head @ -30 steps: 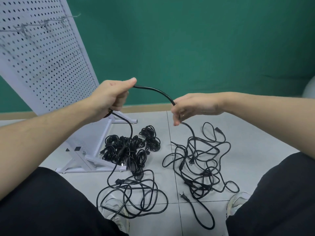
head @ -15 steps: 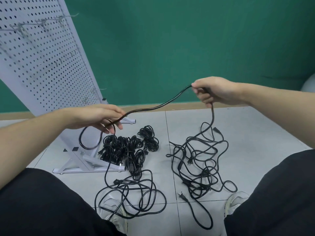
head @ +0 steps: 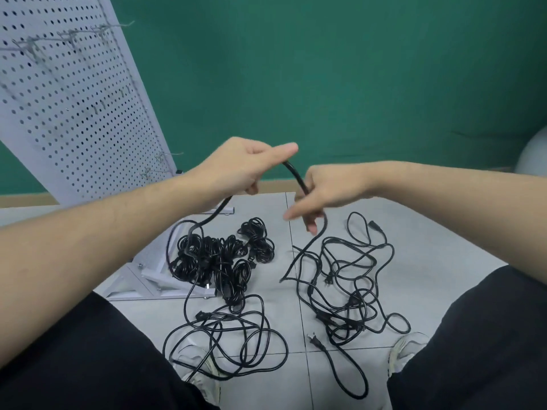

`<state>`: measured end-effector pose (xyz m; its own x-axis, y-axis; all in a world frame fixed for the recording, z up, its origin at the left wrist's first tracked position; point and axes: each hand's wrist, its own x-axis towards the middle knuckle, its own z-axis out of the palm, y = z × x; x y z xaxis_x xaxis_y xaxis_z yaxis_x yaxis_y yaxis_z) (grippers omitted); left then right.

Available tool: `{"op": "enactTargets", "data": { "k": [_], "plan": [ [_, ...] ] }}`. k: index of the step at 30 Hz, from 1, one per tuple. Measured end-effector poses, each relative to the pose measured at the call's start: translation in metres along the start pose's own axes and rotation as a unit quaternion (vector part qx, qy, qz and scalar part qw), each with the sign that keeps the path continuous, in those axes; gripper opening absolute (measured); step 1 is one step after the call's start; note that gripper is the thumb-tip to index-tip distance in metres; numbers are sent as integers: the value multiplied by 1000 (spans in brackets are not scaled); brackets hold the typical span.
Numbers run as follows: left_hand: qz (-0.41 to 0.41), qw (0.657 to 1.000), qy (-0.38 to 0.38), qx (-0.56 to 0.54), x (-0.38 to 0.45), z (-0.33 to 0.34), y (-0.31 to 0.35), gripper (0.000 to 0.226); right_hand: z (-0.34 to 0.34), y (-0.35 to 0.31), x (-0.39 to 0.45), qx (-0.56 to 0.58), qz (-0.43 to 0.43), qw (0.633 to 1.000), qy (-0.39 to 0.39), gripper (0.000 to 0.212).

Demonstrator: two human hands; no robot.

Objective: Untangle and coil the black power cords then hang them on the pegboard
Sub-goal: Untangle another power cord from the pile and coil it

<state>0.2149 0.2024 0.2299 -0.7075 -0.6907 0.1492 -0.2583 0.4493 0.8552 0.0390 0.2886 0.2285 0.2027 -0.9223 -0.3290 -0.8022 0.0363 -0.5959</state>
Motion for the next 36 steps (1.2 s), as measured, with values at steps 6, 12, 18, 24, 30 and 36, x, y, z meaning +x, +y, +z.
{"op": "enactTargets", "data": {
  "k": [6,12,18,24,30,36],
  "plan": [
    [13,968,45,-246,0,-28,-4,45,15,46,3,-60,76,991,-89,33],
    [-55,994,49,-85,2,-61,-47,58,-17,77,-10,217,53,973,54,26],
    [-162,958,-111,207,-8,-75,-83,50,-32,73,-12,289,12,944,158,33],
    [-175,970,-166,8,0,-35,-65,33,-17,28,0,143,-19,973,178,15],
    [-122,981,-129,-78,10,10,-24,36,-2,5,8,24,-37,986,159,16],
    [-60,992,-103,27,7,11,-22,55,4,18,3,46,-7,998,32,33]
  ]
}}
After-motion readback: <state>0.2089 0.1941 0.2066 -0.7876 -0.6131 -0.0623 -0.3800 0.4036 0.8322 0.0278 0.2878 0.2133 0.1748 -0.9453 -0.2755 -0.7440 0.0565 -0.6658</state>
